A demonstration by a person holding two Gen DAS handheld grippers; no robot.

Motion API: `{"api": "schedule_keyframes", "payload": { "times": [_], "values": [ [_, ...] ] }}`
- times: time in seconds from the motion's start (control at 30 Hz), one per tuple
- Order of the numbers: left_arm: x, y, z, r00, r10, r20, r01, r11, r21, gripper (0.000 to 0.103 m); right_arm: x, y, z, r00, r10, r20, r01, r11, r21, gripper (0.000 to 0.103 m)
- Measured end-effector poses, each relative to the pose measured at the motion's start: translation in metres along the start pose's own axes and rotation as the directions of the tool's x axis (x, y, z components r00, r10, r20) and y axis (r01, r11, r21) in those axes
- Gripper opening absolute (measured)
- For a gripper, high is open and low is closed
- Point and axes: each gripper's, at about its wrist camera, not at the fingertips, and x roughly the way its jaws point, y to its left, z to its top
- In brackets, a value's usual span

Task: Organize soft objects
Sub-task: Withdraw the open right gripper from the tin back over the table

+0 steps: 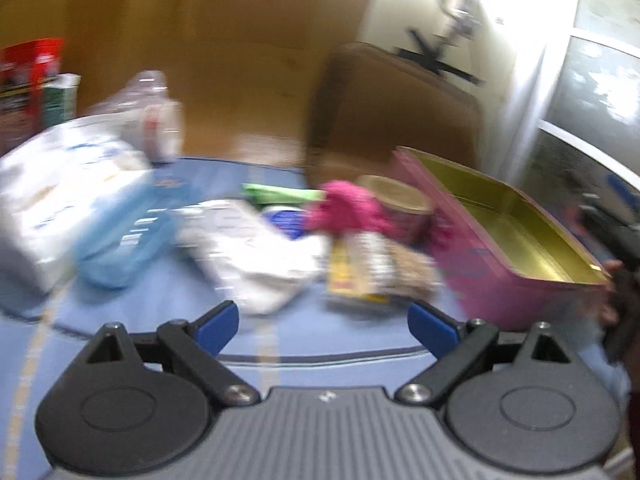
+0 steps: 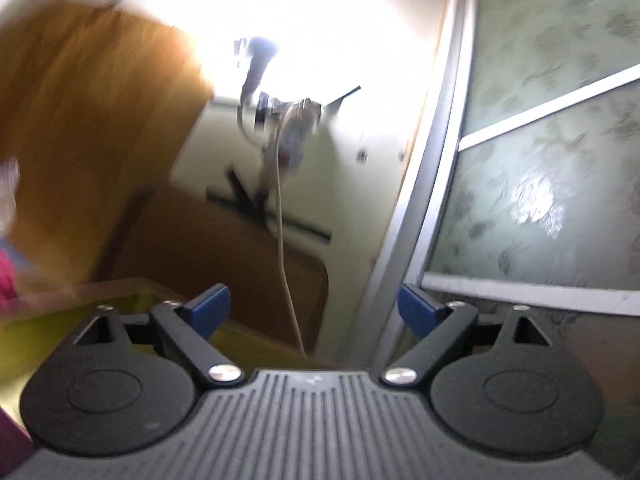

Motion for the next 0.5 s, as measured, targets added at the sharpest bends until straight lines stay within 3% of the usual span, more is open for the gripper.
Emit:
{"api": "schedule_keyframes", "payload": {
  "times": [0.07,0.13,0.23,0.33,0.5],
  "values": [
    [-0.002,0.018,-0.001,0.998,0.058,0.004,-0.058,0.998,-0.023,0.095,-0.012,0.012,0.016,0.994,0.106,-0.006,-0.105,0.993,0.051,0.096],
    [-0.004,0.035,-0.002,0.994,0.112,0.001,-0.112,0.992,-0.050,0.095,-0.017,0.029,0.028,0.970,0.237,-0.049,-0.230,0.967,0.112,0.095],
    [-0.009,0.055,-0.001,0.984,0.179,0.006,-0.178,0.981,-0.074,0.095,-0.023,0.064,0.041,0.905,0.412,-0.104,-0.390,0.903,0.180,0.094],
    [-0.017,0.070,0.000,0.972,0.234,0.031,-0.232,0.971,-0.065,0.094,-0.023,0.101,0.047,0.825,0.542,-0.162,-0.499,0.832,0.240,0.089],
    [-0.027,0.093,-0.001,0.949,0.306,0.082,-0.302,0.952,-0.058,0.094,-0.017,0.156,0.057,0.723,0.653,-0.227,-0.598,0.755,0.268,0.088]
  ]
}}
